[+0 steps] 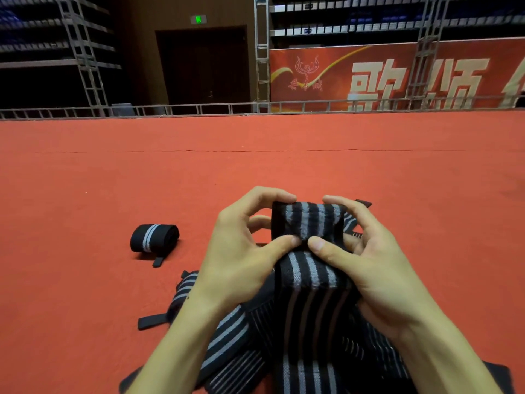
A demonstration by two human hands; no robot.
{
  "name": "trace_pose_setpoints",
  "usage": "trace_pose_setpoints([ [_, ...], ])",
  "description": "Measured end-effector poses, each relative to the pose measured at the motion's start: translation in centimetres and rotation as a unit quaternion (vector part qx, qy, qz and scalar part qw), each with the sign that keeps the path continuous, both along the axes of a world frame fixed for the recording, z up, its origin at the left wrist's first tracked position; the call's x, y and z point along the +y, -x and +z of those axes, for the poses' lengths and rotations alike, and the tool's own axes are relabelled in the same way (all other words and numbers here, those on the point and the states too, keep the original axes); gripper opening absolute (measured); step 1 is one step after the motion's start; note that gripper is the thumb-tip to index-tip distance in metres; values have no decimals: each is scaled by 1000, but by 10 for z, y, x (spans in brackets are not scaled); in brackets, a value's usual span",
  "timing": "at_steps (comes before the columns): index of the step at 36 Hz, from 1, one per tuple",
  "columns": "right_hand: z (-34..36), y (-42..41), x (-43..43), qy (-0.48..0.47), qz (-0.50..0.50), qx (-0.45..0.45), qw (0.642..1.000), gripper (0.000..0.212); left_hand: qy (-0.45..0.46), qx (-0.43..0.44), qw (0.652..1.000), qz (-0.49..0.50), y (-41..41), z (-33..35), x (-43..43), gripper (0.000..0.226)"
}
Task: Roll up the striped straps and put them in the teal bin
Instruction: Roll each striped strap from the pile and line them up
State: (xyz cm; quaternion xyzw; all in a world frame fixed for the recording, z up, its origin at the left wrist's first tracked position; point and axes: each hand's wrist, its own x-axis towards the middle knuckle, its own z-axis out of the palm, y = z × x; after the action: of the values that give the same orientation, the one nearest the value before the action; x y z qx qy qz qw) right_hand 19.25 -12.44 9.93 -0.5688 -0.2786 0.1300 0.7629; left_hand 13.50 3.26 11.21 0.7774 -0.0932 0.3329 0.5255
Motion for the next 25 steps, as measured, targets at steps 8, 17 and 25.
trace_pose_setpoints([
  [8, 0, 0, 2, -12, 38, 31, 999, 48, -32, -80, 996, 4, 2, -4, -5, 45],
  [17, -1, 0, 5, -44, 2, -13, 999, 21, -19, -51, 996, -71, 1, -5, 0, 43],
  [25, -3, 0, 2, -57, 30, -26, 998, 37, 14, 63, 997, -46, -3, -5, 2, 30],
])
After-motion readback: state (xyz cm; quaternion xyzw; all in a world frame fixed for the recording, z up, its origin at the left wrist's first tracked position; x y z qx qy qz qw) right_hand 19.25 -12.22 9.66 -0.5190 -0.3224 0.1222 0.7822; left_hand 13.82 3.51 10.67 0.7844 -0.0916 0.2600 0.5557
